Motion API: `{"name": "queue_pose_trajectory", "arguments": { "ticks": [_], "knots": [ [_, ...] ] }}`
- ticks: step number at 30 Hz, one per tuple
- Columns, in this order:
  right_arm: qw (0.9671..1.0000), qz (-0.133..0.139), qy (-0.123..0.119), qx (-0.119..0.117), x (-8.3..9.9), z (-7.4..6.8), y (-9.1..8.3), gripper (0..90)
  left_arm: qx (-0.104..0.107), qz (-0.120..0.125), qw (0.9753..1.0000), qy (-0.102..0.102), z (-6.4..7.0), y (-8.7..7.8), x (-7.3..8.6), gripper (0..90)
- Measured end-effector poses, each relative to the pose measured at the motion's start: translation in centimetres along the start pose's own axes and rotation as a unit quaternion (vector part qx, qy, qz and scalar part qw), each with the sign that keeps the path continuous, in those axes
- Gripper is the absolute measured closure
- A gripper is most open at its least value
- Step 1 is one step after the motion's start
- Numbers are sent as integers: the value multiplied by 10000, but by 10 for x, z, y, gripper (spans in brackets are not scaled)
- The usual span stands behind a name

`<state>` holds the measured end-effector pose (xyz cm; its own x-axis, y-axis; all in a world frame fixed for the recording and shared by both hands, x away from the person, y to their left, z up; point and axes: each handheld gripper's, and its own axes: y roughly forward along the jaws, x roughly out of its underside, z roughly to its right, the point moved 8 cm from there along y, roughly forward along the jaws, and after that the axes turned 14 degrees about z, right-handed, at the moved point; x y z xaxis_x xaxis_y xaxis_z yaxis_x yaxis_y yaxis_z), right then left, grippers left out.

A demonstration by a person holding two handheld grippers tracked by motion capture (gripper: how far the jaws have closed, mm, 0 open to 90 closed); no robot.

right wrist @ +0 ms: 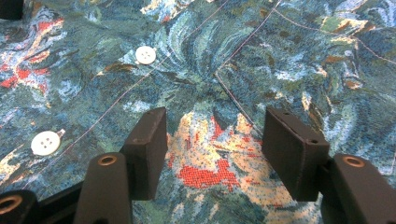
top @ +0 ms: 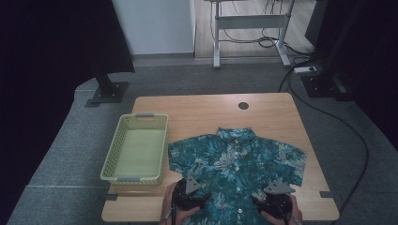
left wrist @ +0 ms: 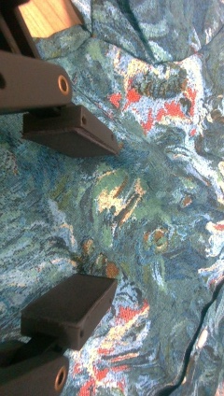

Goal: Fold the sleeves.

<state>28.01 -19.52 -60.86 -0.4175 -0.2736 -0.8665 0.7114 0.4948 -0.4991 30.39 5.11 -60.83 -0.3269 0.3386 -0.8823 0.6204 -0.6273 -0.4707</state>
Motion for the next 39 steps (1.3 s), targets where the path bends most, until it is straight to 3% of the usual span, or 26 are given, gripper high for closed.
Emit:
{"name": "queue_pose_trajectory", "arguments": {
  "ticks": [2,10,32,39],
  "knots": [
    [10000,-61,15,-12,-1,1,0,404,-9,1,10000,8,0,0,0,293],
    [9991,431,35,39,-21,10,-9,416,-21,-23,10000,50,0,1,0,282],
    [9989,470,-33,-44,-39,26,1,416,-41,-29,10000,40,-1,2,-1,272],
    [9985,540,46,3,-46,34,0,417,-43,-29,10000,41,-1,2,-1,272]
  ]
}}
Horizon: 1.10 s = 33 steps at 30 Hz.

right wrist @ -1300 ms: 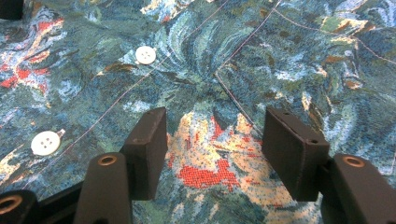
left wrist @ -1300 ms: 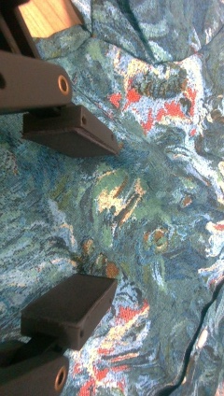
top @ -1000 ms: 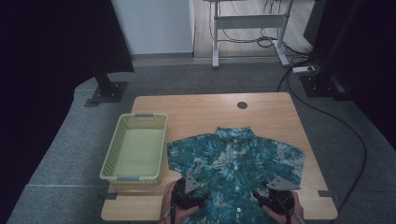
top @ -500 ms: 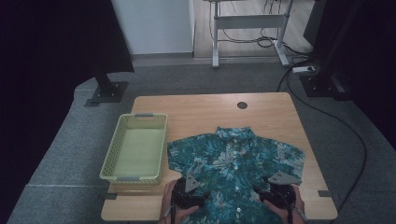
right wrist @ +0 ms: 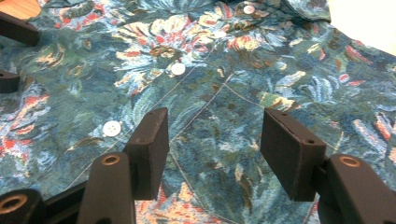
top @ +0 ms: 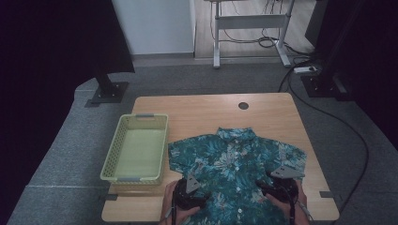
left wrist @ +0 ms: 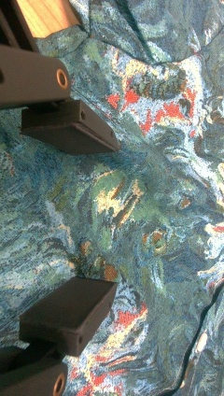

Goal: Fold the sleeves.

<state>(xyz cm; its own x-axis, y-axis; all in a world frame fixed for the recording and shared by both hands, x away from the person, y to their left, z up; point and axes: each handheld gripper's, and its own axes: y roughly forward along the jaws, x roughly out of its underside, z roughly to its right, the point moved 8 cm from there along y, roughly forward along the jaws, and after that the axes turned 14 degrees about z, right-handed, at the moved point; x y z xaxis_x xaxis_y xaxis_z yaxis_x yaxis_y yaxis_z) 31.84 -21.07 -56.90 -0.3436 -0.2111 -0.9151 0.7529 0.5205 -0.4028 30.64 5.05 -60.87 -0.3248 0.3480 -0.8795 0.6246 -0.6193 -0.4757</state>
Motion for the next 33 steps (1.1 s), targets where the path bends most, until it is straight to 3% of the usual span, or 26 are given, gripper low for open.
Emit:
{"name": "queue_pose_trajectory", "arguments": {
  "ticks": [11,25,33],
  "knots": [
    [10000,12,30,84,-3,15,3,418,-8,-1,10000,2,0,0,0,270],
    [9993,108,111,346,-4,38,-6,418,-6,-1,10000,1,0,0,0,270],
    [9992,96,132,374,-4,44,-8,418,-7,-1,10000,3,0,0,0,270]
  ]
}}
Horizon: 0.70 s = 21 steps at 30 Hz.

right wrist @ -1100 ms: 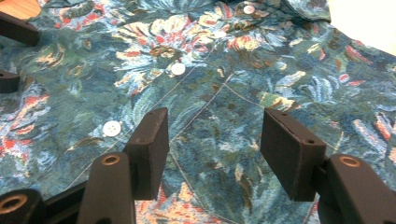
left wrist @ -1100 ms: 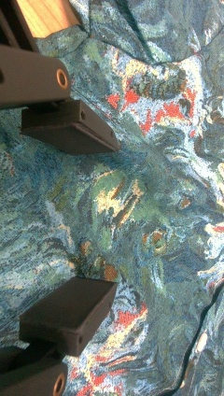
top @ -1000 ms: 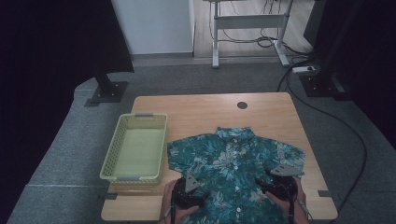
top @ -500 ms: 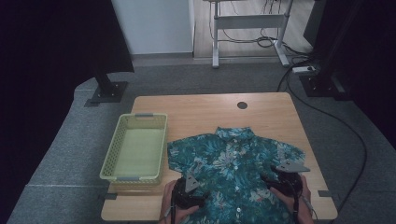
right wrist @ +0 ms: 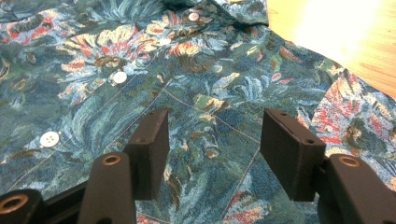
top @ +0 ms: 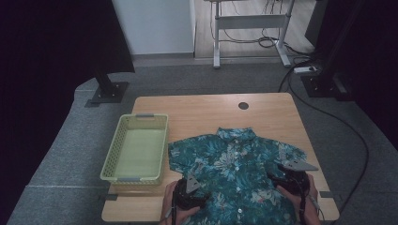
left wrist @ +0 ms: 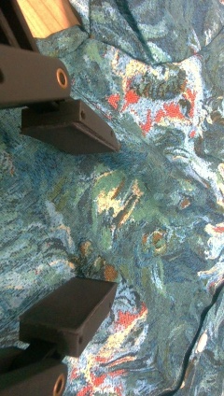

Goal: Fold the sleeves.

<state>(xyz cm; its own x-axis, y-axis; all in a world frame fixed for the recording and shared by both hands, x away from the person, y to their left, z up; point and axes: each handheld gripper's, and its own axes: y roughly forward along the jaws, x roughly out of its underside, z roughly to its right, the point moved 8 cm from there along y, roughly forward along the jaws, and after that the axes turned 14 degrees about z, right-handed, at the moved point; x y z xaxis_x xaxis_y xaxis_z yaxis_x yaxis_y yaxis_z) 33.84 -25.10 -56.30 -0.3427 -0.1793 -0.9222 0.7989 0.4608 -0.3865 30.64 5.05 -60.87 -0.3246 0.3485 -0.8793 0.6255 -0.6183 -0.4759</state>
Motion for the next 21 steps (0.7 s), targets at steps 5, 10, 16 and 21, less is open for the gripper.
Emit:
{"name": "queue_pose_trajectory", "arguments": {
  "ticks": [5,10,16,21],
  "knots": [
    [10000,-43,-79,-6,0,0,2,418,0,0,10000,0,0,0,0,270],
    [9998,-85,-154,-25,-3,1,5,418,0,0,10000,0,0,0,0,270],
    [9998,-71,-185,-21,-6,4,7,418,0,-1,10000,0,0,0,0,270],
    [9999,-52,-144,1,-7,8,7,418,-1,0,10000,0,0,0,0,270]
  ]
}}
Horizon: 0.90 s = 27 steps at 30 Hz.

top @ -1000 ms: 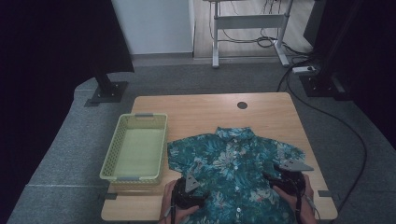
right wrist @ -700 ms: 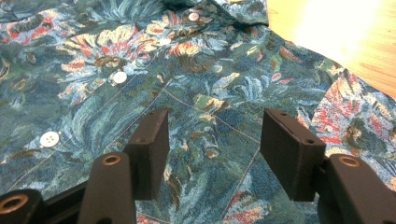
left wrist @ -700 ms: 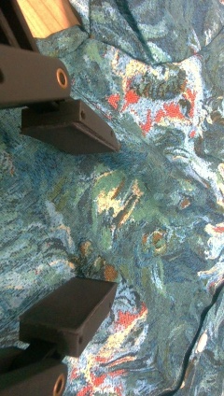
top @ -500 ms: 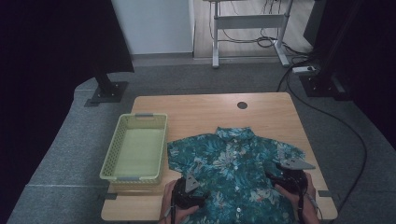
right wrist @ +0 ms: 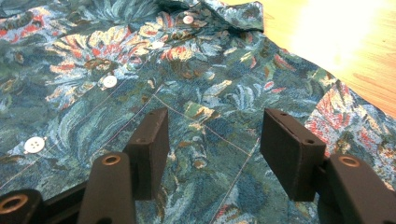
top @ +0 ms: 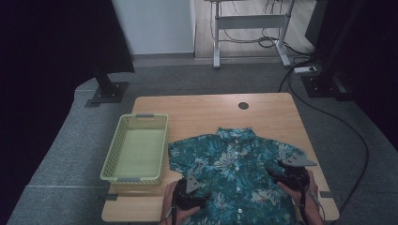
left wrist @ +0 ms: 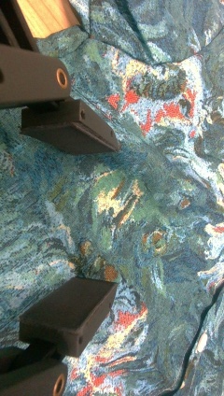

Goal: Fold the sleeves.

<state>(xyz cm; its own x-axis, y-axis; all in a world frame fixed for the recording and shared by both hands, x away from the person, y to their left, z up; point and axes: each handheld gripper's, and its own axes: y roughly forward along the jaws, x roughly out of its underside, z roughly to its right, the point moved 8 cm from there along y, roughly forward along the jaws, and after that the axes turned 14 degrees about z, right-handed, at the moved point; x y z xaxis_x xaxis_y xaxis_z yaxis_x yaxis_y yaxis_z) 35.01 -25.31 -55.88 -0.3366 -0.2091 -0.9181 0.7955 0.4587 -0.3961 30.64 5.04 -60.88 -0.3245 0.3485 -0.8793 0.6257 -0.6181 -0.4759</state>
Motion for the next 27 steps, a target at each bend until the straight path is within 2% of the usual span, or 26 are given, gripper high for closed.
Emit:
{"name": "queue_pose_trajectory", "arguments": {
  "ticks": [17,27],
  "knots": [
    [9999,1,99,60,-3,10,10,418,-1,1,10000,2,0,0,0,270],
    [9998,-114,73,119,4,17,18,418,-7,-1,10000,-2,0,0,0,271]
  ]
}}
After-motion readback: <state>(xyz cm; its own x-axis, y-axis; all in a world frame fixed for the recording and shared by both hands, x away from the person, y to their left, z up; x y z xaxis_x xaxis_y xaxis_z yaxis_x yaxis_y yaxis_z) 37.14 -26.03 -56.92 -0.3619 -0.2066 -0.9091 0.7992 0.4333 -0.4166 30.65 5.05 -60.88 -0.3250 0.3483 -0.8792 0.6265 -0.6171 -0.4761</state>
